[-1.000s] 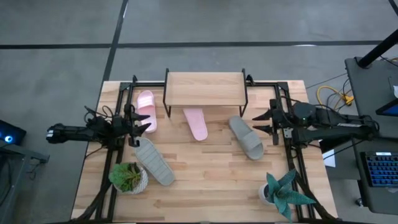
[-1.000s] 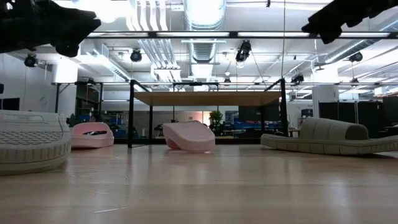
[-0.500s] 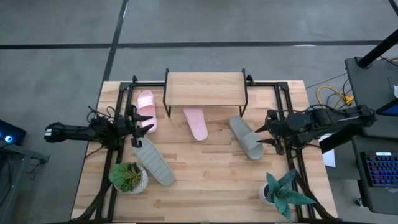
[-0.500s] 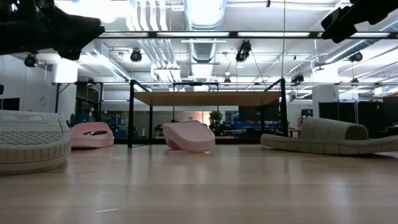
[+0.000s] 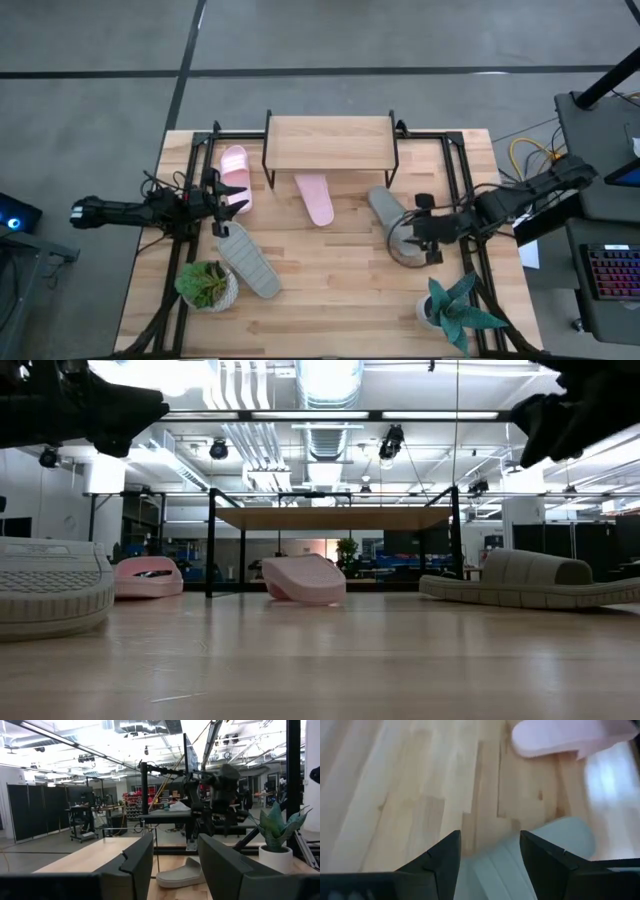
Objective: Pick and place slides into the shelf
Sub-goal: Put the right gray slide on the shelf
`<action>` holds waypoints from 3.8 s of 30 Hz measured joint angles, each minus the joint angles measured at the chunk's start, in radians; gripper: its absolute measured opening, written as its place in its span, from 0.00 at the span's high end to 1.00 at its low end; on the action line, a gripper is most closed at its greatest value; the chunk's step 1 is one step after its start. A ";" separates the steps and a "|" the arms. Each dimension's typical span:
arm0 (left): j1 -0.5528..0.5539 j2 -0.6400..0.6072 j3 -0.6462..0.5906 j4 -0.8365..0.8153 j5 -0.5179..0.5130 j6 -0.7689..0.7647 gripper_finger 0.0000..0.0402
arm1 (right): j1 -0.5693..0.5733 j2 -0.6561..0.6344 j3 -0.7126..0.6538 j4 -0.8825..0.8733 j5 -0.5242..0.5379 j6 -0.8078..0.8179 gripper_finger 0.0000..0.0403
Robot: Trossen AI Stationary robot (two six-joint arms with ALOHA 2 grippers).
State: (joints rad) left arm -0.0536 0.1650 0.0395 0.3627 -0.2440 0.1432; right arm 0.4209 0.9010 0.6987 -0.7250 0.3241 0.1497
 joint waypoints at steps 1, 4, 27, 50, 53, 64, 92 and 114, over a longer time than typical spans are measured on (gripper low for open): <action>0.000 0.000 0.000 -0.002 0.000 0.000 0.65 | 0.005 0.020 0.000 -0.001 0.000 0.000 0.52; 0.000 -0.002 0.000 -0.001 0.000 0.000 0.65 | 0.016 0.076 0.000 -0.002 -0.008 -0.001 0.52; 0.000 0.012 0.000 -0.005 0.000 -0.006 0.65 | 0.073 0.374 0.015 -0.056 0.115 0.019 0.52; 0.000 0.052 0.000 -0.005 0.000 -0.007 0.65 | 0.140 0.611 0.027 -0.105 0.347 0.132 0.52; 0.000 0.051 0.000 -0.004 0.000 -0.007 0.65 | 0.140 0.635 0.027 -0.106 0.357 0.139 0.52; 0.000 0.061 0.000 -0.005 0.001 -0.007 0.65 | 0.140 0.692 0.028 -0.135 0.440 0.278 0.64; 0.000 0.075 0.000 -0.004 0.007 -0.007 0.65 | 0.139 0.616 0.222 -0.220 0.489 0.375 0.97; 0.000 0.143 0.000 0.046 0.213 0.003 0.65 | 0.137 0.356 0.525 0.059 0.505 -0.094 0.97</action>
State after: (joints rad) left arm -0.0536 0.3077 0.0394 0.4089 -0.0313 0.1466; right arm 0.5578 1.2573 1.2232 -0.6658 0.8291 0.0560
